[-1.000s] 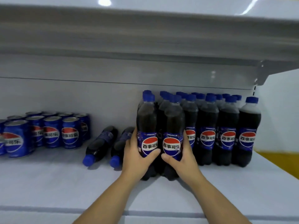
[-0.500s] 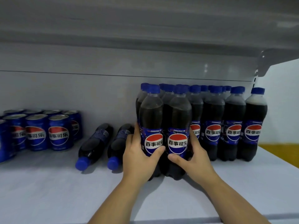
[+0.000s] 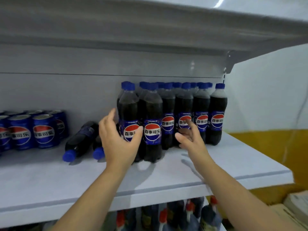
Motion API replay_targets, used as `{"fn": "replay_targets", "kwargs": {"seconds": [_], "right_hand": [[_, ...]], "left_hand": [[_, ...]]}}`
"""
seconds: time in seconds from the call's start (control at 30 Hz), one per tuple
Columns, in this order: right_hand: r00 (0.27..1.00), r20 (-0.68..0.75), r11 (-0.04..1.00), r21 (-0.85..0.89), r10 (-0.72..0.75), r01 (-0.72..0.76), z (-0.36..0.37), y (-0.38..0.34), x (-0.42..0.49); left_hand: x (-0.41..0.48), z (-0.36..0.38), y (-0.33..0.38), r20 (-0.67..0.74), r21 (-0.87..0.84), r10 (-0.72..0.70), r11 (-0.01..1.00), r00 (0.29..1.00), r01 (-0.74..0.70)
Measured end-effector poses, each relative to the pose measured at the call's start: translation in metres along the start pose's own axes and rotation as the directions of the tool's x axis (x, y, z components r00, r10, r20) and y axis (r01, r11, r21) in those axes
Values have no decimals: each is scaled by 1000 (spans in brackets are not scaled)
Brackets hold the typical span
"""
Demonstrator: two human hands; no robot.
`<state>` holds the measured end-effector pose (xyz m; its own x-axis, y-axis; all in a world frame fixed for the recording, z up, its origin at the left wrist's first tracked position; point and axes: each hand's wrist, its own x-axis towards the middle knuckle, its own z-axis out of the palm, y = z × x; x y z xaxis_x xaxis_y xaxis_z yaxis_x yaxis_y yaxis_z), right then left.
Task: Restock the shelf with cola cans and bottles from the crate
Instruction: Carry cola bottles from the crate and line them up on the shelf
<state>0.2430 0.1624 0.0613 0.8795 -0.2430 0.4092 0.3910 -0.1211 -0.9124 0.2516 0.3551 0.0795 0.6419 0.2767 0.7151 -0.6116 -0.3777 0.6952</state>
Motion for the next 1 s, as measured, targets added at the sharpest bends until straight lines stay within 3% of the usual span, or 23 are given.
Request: {"fn": "replay_targets", "kwargs": {"seconds": [0.13, 0.3, 0.43, 0.63, 0.83, 1.0], "right_hand": [[995, -95, 1000, -10, 3, -4, -65, -22, -33], [979, -205, 994, -103, 4, -25, -164, -38, -86], [939, -344, 986, -149, 15, -70, -255, -42, -133], [807, -586, 975, -123, 81, -187, -384, -26, -181], [687, -710, 953, -75, 155, -292, -488, 13, -208], [509, -853, 931, -88, 113, -354, -594, 27, -213]], "left_hand": [[-35, 37, 62, 89, -225, 27, 974, 996, -7], [-103, 110, 133, 304, -341, 1, 934, 953, 108], [-171, 170, 183, 481, -381, 21, 906, 876, 187], [-273, 264, 236, 672, -381, 29, 870, 740, 312], [-341, 370, 261, 816, -339, 63, 857, 575, 387], [-394, 477, 299, 910, -334, 155, 825, 386, 456]]}}
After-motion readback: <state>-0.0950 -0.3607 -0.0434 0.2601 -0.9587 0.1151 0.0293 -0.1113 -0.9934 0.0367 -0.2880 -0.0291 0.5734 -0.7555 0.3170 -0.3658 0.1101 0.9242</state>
